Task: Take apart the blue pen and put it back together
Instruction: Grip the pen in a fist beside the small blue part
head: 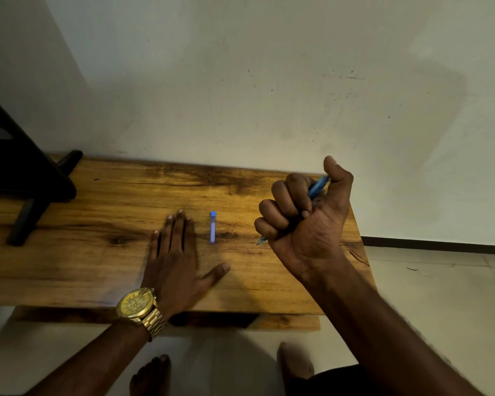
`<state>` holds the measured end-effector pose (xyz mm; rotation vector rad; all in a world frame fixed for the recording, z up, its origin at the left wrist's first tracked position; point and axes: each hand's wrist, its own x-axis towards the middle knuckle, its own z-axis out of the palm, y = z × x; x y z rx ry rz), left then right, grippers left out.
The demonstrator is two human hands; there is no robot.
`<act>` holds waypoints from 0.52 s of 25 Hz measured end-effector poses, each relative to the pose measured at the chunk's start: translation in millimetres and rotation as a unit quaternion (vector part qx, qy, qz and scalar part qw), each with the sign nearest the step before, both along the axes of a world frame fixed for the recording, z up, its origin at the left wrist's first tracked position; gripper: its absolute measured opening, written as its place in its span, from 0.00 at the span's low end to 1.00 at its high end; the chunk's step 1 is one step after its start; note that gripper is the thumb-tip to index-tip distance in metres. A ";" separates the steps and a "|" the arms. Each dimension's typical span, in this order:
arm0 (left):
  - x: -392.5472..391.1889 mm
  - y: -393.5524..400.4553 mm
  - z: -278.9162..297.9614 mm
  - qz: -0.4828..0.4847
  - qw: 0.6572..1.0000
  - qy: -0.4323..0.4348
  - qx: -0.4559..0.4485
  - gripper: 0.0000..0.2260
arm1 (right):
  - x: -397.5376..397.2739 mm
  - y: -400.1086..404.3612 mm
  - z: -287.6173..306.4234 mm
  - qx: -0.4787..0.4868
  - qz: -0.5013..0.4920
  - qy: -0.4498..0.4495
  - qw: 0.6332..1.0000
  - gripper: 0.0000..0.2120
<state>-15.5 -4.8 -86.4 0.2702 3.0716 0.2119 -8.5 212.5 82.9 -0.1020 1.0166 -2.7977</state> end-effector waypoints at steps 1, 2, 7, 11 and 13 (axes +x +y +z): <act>0.0 -0.1 -0.1 0.000 1.000 -0.001 0.001 0.60 | 0.1 -0.6 0.1 -0.001 0.002 -0.005 1.000 0.33; -0.2 -0.2 -0.3 0.000 1.000 -0.003 0.002 0.60 | 0.3 -0.7 0.1 0.005 -0.001 -0.011 1.000 0.33; 0.0 0.7 0.7 0.000 1.000 -0.002 -0.006 0.61 | -0.4 -0.4 -1.2 0.017 -0.020 -0.014 1.000 0.32; 0.5 1.0 1.9 -0.001 1.000 -0.005 -0.005 0.61 | -1.0 0.9 -1.6 0.021 -0.024 -0.010 0.999 0.31; 1.0 0.8 2.5 -0.003 1.000 -0.004 -0.001 0.61 | -1.0 0.0 -1.3 0.018 -0.016 -0.008 1.000 0.32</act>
